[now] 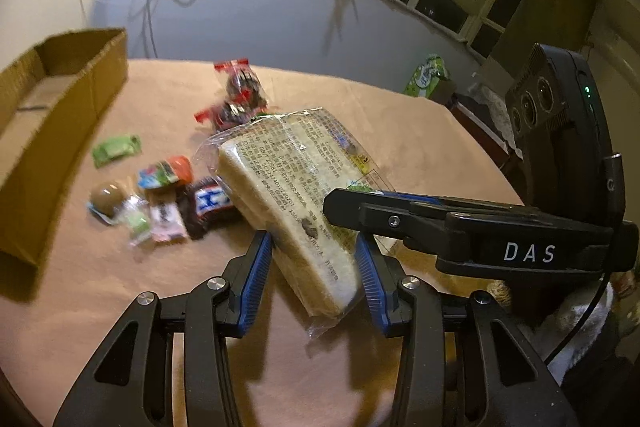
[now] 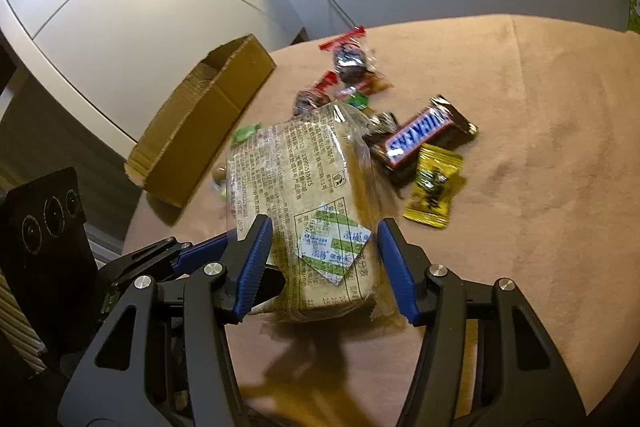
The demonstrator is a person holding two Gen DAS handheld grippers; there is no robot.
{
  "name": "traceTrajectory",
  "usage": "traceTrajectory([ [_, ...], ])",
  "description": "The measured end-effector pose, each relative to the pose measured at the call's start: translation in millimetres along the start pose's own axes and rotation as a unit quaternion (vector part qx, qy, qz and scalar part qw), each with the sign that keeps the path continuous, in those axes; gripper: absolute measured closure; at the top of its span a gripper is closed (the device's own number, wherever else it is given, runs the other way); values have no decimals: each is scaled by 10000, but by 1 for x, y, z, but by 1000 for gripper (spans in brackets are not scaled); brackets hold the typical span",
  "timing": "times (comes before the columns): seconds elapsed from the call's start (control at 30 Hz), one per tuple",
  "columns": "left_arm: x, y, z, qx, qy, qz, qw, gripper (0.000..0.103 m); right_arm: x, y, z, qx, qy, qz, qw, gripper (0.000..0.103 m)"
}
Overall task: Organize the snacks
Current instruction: 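Lift the bread loaf with both grippers and carry it into the cardboard box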
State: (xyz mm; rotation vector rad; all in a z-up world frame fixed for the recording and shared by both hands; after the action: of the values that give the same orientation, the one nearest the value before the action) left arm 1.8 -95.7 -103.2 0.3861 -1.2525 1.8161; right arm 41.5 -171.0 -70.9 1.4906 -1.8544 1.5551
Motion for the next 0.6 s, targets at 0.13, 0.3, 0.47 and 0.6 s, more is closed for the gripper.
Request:
traceTrajectory([
  [0.13,13,-8,-7,-44,-75,240,9997,62,1,-9,-14,125,-50,85,9999,45],
  [0.3,32,-18,-20,6,-170,531,9984,62,-2,-26,-36,360,-109,164,9992,45],
  [0.47,44,-29,-33,90,-278,780,9965,62,-9,-43,-60,645,-126,211,9976,45],
  [0.6,56,-37,-45,161,-364,946,9947,62,-16,-57,-76,824,-181,226,9962,45],
])
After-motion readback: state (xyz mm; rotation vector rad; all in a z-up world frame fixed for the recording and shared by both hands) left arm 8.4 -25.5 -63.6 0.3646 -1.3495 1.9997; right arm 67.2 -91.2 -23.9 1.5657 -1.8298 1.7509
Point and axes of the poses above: each gripper's, at about its wrist camera, not at the fingertips, and x roughly against the way its jaws point, z to its right, y to its underside, the point moved 4 cm from there along -x, roughly the way its jaws point, and after that the axes turned 10 degrees about x, right-handed, at the moved point
